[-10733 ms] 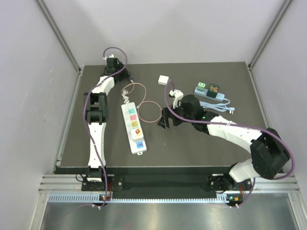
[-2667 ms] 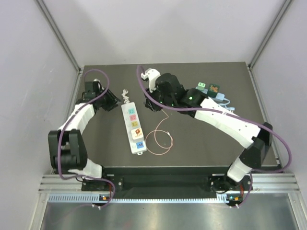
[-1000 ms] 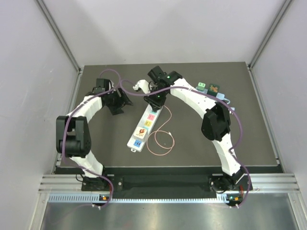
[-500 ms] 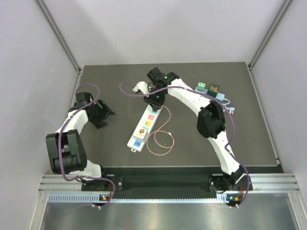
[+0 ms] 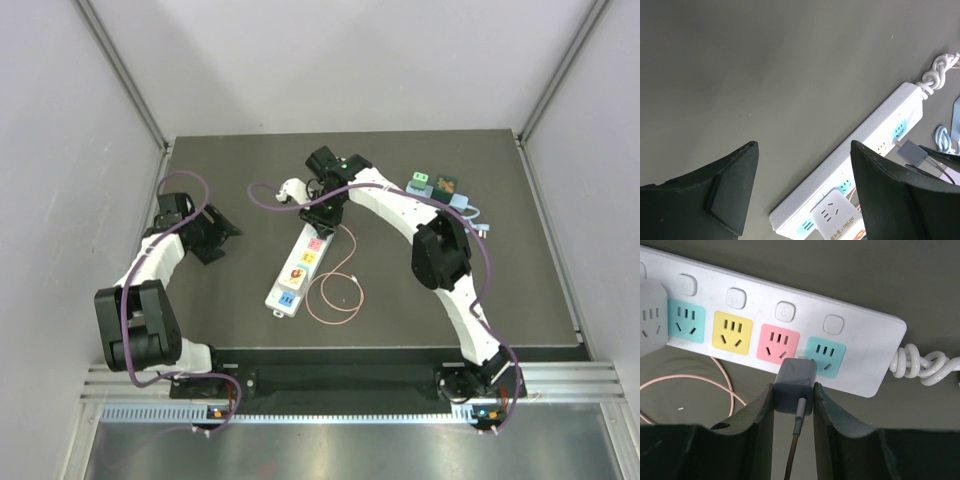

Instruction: Insert the plug

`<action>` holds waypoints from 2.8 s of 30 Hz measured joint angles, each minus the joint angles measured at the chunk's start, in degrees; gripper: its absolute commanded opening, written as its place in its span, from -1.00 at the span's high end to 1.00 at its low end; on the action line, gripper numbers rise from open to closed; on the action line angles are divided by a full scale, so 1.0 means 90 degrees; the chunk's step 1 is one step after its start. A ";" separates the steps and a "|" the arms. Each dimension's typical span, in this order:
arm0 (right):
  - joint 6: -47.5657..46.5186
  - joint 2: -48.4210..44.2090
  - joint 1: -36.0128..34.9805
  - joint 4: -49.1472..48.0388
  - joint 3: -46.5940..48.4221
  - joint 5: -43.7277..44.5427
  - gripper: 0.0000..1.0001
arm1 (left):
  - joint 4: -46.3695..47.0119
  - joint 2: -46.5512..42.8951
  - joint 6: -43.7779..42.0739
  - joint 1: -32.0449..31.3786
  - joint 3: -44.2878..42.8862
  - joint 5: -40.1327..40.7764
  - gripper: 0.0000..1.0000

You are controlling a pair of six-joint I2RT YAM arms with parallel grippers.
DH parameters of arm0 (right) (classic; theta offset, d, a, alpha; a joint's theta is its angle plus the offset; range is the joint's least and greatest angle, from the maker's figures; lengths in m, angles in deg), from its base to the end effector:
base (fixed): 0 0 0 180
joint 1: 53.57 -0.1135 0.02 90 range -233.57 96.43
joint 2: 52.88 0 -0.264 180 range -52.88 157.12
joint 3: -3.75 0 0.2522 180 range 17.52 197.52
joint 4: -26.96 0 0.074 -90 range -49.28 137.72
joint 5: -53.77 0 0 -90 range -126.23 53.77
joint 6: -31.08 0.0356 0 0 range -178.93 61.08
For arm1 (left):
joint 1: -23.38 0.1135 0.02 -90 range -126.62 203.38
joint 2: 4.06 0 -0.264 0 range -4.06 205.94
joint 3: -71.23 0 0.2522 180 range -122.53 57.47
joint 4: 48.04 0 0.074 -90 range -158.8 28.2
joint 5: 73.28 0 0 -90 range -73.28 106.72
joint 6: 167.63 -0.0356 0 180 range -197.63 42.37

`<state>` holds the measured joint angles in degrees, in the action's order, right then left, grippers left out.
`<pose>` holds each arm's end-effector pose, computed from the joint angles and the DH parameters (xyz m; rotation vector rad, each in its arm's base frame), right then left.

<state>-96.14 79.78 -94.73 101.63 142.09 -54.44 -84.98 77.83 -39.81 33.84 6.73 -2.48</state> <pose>0.3605 0.3299 0.2320 -1.8021 2.0809 0.4583 0.2836 0.0404 0.2121 -0.9155 2.3817 -0.6126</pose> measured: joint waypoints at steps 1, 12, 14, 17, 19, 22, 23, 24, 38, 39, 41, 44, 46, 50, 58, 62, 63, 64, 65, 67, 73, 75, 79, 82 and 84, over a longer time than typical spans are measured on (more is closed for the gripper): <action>-0.0027 -0.0012 -0.0015 -0.0002 0.0000 -0.0012 1.00 | 0.0007 0.0000 0.0000 0.0000 0.0002 0.0000 -0.57; 0.1163 -0.0029 -0.0126 -0.0066 0.0245 0.0454 1.00 | 0.0005 -0.0029 0.0007 0.0000 0.0034 0.0049 -0.57; 0.1877 -0.0044 -0.0126 -0.0321 0.0233 0.0685 1.00 | 0.0005 -0.0078 0.0024 0.0000 0.0044 0.0083 -0.57; 0.3320 -0.0274 -0.0102 -0.1015 -0.0384 0.0971 1.00 | 0.0002 -0.0194 0.0056 0.0002 0.0058 0.0124 -0.57; 0.4255 -0.0444 -0.0087 -0.1307 -0.0818 0.1175 1.00 | 0.0005 -0.0262 0.0085 0.0002 0.0063 0.0124 -0.57; 0.5581 -0.0556 -0.0085 -0.1525 -0.1090 0.1479 1.00 | 0.0007 -0.0308 0.0112 0.0002 0.0066 0.0119 -0.57; 0.5950 -0.0559 -0.0085 -0.1571 -0.1090 0.1591 1.00 | 0.0007 -0.0308 0.0117 0.0000 0.0066 0.0114 -0.57; 0.6397 -0.0571 -0.0087 -0.1613 -0.1086 0.1744 1.00 | 0.0007 -0.0308 0.0121 0.0000 0.0068 0.0109 -0.57; 1.0273 -0.1447 -0.0029 -0.1863 -0.2035 0.1979 1.00 | 0.0192 -0.0602 0.0287 0.0002 0.0257 -0.0148 -0.56; 1.0365 -0.1447 -0.0032 -0.1851 -0.2033 0.1909 1.00 | 0.0236 -0.0605 0.0291 0.0002 0.0279 -0.0223 -0.55; 1.0525 -0.1447 -0.0034 -0.1865 -0.2033 0.1812 1.00 | 0.0301 -0.0605 0.0306 0.0002 0.0316 -0.0364 -0.53; 1.0751 -0.1447 -0.0053 -0.1843 -0.2033 0.1736 1.00 | 0.0384 -0.0605 0.0313 0.0002 0.0379 -0.0593 -0.53; 1.0911 -0.1447 -0.0083 -0.1797 -0.2033 0.1741 1.00 | 0.0401 -0.0605 0.0313 0.0000 0.0410 -0.0697 -0.54; 1.1169 -0.1438 -0.0204 -0.1455 -0.1911 0.1923 1.00 | 0.0420 -0.0612 0.0304 0.0002 0.0478 -0.0789 -0.53; 1.1434 -0.1263 -0.0449 -0.1093 -0.1224 0.2183 1.00 | 0.0442 -0.0826 0.0301 0.0000 0.0583 -0.0794 -0.54; 1.1543 -0.1234 -0.0554 -0.0988 -0.1248 0.2268 1.00 | 0.0444 -0.0867 0.0299 0.0000 0.0593 -0.0792 -0.54; 1.1560 -0.1231 -0.0573 -0.0954 -0.1260 0.2285 1.00 | 0.0444 -0.0882 0.0299 0.0000 0.0600 -0.0792 -0.54; 1.1591 -0.1231 -0.0580 -0.0925 -0.1268 0.2290 1.00 | 0.0444 -0.0896 0.0299 0.0000 0.0605 -0.0792 -0.54; 1.1608 -0.1231 -0.0580 -0.0877 -0.1273 0.2302 1.00 | 0.0444 -0.0906 0.0299 0.0000 0.0610 -0.0792 -0.54; 1.1650 -0.1229 -0.0580 -0.0811 -0.1268 0.2319 1.00 | 0.0444 -0.0920 0.0299 0.0000 0.0610 -0.0792 -0.54; 1.1764 -0.0911 -0.0580 -0.0444 -0.1039 0.2419 1.00 | 0.0510 -0.0920 0.0308 0.0000 0.0617 -0.0794 -0.54; 1.1820 -0.0784 -0.0593 -0.0359 -0.0996 0.2465 1.00 | 0.0544 -0.0920 0.0306 0.0000 0.0617 -0.0797 -0.54; 1.1922 -0.0682 -0.0675 -0.0185 -0.0996 0.2538 1.00 | 0.0580 -0.0920 0.0308 0.0000 0.0631 -0.0806 -0.53; 1.2007 -0.0682 -0.0770 -0.0134 -0.0996 0.2562 1.00 | 0.0610 -0.0920 0.0313 0.0000 0.0695 -0.0886 -0.53; 1.2050 -0.0682 -0.0823 -0.0117 -0.0996 0.2567 1.00 | 0.0617 -0.0920 0.0323 0.0000 0.0712 -0.0933 -0.53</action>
<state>12.32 73.63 -102.14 100.58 133.13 -31.34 -79.42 69.54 -36.90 33.84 13.13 -10.87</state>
